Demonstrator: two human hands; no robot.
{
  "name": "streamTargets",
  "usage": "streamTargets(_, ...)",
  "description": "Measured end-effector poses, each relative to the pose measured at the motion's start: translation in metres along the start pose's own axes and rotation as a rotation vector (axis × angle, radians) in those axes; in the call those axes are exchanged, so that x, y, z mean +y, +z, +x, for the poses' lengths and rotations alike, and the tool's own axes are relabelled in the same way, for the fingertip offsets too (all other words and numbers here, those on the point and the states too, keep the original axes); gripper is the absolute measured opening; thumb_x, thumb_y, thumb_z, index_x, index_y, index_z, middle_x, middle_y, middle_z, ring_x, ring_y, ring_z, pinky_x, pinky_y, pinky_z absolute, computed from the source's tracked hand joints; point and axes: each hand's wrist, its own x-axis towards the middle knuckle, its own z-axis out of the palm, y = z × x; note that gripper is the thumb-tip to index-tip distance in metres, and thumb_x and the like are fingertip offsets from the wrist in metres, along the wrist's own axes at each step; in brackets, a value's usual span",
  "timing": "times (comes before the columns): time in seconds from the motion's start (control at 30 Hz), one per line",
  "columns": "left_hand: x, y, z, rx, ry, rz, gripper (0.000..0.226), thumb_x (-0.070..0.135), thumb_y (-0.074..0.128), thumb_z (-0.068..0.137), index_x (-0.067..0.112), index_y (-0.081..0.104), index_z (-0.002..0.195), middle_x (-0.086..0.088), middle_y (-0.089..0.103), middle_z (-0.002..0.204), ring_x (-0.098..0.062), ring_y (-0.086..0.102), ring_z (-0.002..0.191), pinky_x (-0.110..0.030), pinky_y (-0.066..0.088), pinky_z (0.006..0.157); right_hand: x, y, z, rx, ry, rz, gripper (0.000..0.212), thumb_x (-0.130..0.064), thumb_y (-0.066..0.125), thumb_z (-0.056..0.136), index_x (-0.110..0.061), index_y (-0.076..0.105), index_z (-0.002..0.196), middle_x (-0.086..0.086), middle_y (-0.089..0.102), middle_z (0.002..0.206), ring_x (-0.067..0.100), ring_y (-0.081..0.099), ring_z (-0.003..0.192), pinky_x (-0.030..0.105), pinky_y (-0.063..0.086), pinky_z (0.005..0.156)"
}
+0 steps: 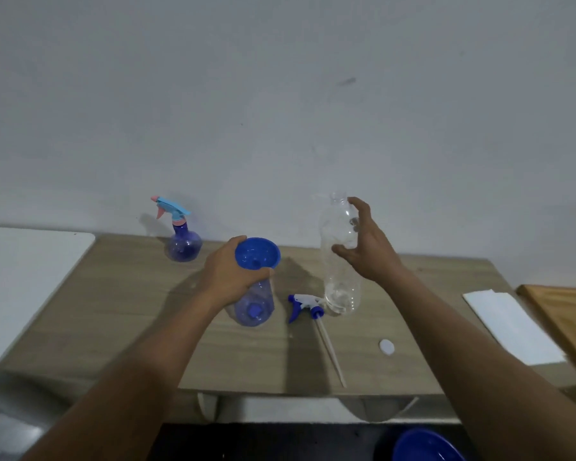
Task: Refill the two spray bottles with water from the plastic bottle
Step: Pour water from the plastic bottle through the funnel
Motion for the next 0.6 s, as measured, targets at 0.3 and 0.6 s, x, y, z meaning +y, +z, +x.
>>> streamTargets(0.3,0.004,0.001,-0.001,-0.015,-0.018,0.004,0.048,0.027,0.086,0.070,0.035,0.054,0.105,0.015,0.062,0.095,-0.016,0.062,0.097,-0.030,0.050,0.084,0.014,0.013,-0.008,0.173,0.117,0.087,0.085,-0.006,0.069,0.090,-0.025,0.014,0.153,0.012,0.036,0.143,0.025,0.049,0.116,0.033,0.042,0.089)
streamTargets(0.6,0.001,0.002,0.000,-0.013,-0.055,0.005,0.071,0.027,0.087,0.069,0.022,0.051,0.131,0.011,0.061,0.105,-0.014,0.059,0.100,-0.027,0.046,0.084,0.023,-0.002,-0.012,0.153,0.188,0.130,0.114,-0.012,0.082,0.080,-0.024,0.000,0.157,0.011,0.029,0.156,0.027,0.039,0.137,0.033,0.040,0.094)
